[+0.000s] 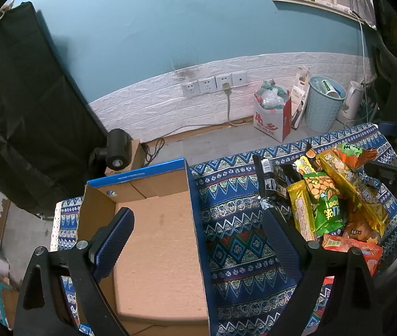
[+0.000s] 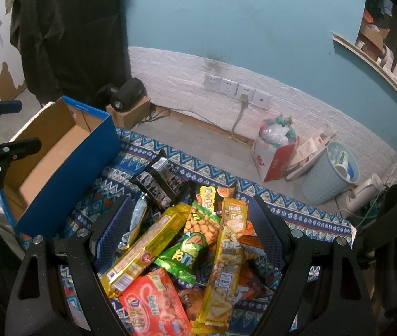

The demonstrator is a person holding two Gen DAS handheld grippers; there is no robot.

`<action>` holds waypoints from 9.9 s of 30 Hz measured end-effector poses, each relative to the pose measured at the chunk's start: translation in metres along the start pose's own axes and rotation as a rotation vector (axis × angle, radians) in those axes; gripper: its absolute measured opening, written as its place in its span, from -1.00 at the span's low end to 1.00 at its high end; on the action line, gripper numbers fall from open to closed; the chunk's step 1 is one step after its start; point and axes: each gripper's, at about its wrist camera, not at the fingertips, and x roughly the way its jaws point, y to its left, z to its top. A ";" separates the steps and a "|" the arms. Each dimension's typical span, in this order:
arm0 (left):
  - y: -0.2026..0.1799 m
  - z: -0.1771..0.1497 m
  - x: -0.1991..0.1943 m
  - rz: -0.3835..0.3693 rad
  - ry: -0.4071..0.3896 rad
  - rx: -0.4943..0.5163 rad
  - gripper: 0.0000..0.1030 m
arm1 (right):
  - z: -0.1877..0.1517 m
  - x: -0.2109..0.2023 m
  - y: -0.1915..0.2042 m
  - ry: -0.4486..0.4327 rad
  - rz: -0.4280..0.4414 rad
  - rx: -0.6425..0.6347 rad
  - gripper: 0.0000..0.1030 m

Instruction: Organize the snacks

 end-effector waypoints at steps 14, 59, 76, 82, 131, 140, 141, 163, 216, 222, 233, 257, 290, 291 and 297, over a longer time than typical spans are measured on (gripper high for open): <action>-0.003 0.001 0.000 -0.010 0.003 0.006 0.83 | 0.000 0.001 0.001 0.002 0.000 -0.003 0.61; -0.016 0.001 0.000 -0.028 0.006 0.026 0.83 | -0.003 0.003 -0.002 0.036 -0.005 0.007 0.61; -0.028 0.010 0.030 -0.054 0.103 0.035 0.83 | 0.005 0.010 -0.019 0.070 -0.037 0.033 0.61; -0.032 0.022 0.047 -0.096 0.164 -0.010 0.83 | 0.014 0.018 -0.040 0.096 -0.062 0.068 0.61; -0.116 0.043 0.216 -0.294 0.452 0.100 -0.28 | -0.045 0.176 -0.149 0.571 0.024 0.324 -0.15; -0.113 0.051 0.187 -0.265 0.328 0.133 -0.48 | -0.038 0.151 -0.145 0.490 -0.033 0.296 -0.26; -0.112 0.052 0.184 -0.259 0.317 0.136 -0.48 | -0.036 0.148 -0.144 0.480 -0.038 0.293 -0.27; -0.076 0.044 0.094 -0.085 0.105 0.156 -0.48 | 0.002 0.071 -0.103 0.242 -0.062 0.225 -0.27; 0.136 -0.062 0.044 0.077 0.116 -0.119 -0.48 | 0.101 0.068 0.160 0.125 0.269 -0.146 -0.27; 0.153 -0.078 0.053 0.083 0.163 -0.149 -0.48 | 0.106 0.086 0.189 0.163 0.300 -0.161 -0.27; 0.165 -0.093 0.066 0.118 0.240 -0.140 -0.38 | 0.102 0.119 0.227 0.259 0.347 -0.155 -0.27; 0.162 -0.079 0.058 0.113 0.217 -0.168 0.09 | 0.091 0.144 0.225 0.322 0.324 -0.140 0.21; 0.032 -0.035 0.061 -0.051 0.244 -0.018 0.25 | 0.024 0.071 0.053 0.263 0.082 -0.041 0.29; 0.028 -0.034 0.060 -0.051 0.243 -0.010 0.25 | 0.022 0.070 0.048 0.262 0.076 -0.037 0.29; -0.001 -0.026 0.064 -0.061 0.236 0.052 0.25 | 0.004 0.064 0.013 0.270 0.046 0.014 0.30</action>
